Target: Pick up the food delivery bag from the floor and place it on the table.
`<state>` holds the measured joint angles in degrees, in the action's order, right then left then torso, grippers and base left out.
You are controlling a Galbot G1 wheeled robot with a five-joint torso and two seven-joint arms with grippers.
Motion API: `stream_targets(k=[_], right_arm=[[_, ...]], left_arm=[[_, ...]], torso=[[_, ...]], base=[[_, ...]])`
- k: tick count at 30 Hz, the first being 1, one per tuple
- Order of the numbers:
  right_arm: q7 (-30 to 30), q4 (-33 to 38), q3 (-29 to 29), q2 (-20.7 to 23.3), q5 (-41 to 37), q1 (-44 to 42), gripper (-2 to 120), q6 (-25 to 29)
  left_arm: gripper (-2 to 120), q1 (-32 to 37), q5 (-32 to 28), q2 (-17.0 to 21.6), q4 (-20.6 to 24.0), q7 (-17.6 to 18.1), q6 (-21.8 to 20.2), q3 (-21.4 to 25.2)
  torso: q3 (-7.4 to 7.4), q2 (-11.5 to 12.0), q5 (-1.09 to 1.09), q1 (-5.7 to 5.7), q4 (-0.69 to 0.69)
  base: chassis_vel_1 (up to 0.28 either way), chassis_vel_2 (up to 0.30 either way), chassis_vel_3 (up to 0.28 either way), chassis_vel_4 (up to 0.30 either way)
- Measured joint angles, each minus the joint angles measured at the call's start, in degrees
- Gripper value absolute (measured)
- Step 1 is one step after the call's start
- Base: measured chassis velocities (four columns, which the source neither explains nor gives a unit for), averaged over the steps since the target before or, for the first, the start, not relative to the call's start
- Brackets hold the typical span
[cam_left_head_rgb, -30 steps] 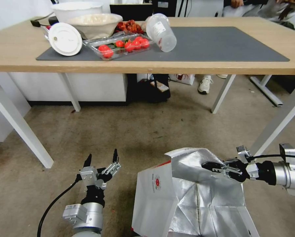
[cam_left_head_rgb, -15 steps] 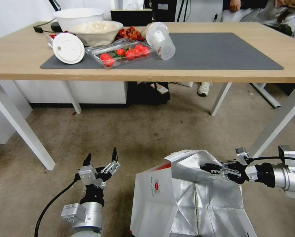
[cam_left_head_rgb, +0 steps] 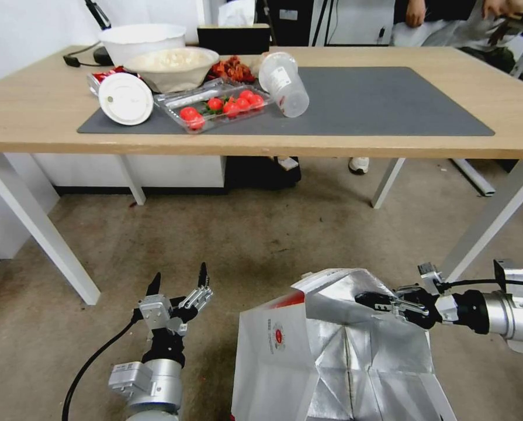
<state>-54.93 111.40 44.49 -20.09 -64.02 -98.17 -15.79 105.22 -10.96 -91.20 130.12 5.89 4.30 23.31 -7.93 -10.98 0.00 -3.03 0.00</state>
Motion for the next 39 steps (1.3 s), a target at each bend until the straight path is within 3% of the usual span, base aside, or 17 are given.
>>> stream_targets(k=[39], right_arm=[[-0.7,0.2,0.2,-0.1,0.0,0.1,0,0.1]], left_arm=[[100,0.3,0.0,0.3,0.7,-0.5,-0.9,0.0]], torso=[[-6.46,-8.9,0.00,-2.50,0.00]], base=[[0.000,0.000,0.000,0.000]])
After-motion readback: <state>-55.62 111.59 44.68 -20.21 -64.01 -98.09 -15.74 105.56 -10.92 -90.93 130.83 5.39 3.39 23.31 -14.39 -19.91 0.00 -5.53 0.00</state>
